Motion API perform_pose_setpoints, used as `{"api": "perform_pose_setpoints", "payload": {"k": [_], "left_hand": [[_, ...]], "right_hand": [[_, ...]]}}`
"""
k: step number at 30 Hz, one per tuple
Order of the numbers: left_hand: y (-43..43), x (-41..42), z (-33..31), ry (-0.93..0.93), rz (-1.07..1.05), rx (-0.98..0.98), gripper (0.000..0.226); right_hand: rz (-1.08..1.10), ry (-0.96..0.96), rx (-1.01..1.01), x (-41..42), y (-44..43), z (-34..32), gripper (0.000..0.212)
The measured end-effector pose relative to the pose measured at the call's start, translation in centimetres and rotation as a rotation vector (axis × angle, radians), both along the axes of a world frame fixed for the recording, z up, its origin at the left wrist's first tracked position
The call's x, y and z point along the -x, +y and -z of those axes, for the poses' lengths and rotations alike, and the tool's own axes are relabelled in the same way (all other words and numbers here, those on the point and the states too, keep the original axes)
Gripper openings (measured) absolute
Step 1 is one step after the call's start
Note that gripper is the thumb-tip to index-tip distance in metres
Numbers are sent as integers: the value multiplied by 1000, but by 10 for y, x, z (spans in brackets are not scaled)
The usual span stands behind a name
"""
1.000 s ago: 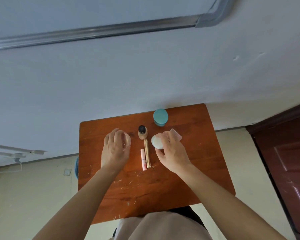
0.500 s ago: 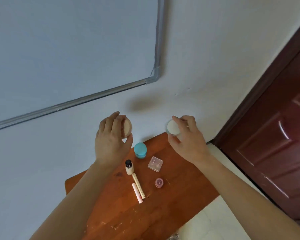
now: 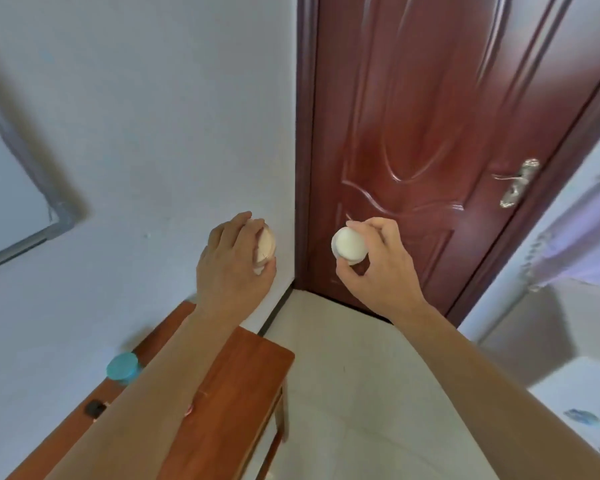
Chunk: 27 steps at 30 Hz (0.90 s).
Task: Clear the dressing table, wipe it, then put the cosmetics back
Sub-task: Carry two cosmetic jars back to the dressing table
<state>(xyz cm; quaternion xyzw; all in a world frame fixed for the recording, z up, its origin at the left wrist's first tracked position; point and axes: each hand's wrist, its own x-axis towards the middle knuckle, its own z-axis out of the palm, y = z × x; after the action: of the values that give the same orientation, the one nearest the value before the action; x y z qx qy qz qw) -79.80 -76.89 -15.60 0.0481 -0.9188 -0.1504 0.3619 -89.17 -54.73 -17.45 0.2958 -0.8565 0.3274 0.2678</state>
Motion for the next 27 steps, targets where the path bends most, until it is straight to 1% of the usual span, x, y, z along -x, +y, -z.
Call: {"api": "perform_pose_setpoints", "payload": {"k": [4,7,12,15,18,22,27], "left_hand": [[116,31,-14,56,129,16,51],[220,50,-16,76,252,-9,48],[398,67,-14,1,476,-39,49],[488,74,-6,-61,618,-43,49],[560,81,6,-101,745,-5,44],[640,106,30,-190,869,34,35],[728,165,52,-216,974,3,40]], "right_hand": [[148,67,12,-5,124,-8,55],[277,78,11,-16,233,-7,55],[521,36,-34,-48,414,6,59],[665,-3,-5,-70,501,17,60],[780,-44,17,-86,569,31,60],[895,-101,-3,-89,639,57,62],[977,-158,-38,-51,715,76,63]]}}
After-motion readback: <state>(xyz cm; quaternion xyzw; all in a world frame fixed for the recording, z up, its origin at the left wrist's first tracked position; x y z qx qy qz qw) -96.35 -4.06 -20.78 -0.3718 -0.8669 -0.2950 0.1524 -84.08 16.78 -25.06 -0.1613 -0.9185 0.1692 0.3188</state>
